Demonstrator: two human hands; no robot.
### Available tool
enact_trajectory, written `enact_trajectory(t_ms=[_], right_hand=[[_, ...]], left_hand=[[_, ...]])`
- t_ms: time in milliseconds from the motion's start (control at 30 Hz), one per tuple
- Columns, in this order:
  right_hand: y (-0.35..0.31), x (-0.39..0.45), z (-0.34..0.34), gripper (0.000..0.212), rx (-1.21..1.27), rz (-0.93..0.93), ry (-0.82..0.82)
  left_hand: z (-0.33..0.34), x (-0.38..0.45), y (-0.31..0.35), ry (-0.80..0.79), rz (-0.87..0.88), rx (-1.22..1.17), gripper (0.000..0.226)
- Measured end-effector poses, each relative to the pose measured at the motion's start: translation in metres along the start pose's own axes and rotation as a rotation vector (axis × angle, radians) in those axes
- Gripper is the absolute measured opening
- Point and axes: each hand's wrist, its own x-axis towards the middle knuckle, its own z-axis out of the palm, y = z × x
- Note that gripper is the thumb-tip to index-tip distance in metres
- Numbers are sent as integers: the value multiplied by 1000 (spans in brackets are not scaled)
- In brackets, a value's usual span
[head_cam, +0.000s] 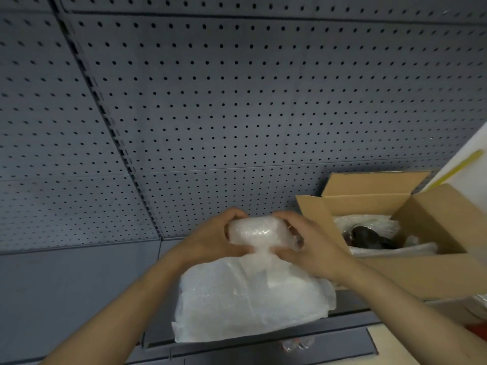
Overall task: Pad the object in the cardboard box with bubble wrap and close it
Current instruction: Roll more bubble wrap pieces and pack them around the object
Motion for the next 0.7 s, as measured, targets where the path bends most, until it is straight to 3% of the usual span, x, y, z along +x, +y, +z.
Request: enact_trajectory(t_ms=[100,167,267,333,467,567,700], right_hand=[[15,-14,-46,55,-23,35,167],[28,-23,-83,51,-41,102,294],[61,-27,-138,50,-67,273,450],[91,-23,-169,50,-123,431,469],[149,-9,-193,45,-99,655,176],[181,11,-185,42,29,704,-77],[190,42,-165,9,139,874,-334]], left_hand=[[13,26,18,-12,43,52,50],[22,43,26,22,66,211,45],[38,66,41,86,23,363,40],[51,81,53,126,0,449,34],[77,106,76,153,-53,646,30],[99,121,94,145,-78,713,29],[125,130,104,87,-119,746,40]])
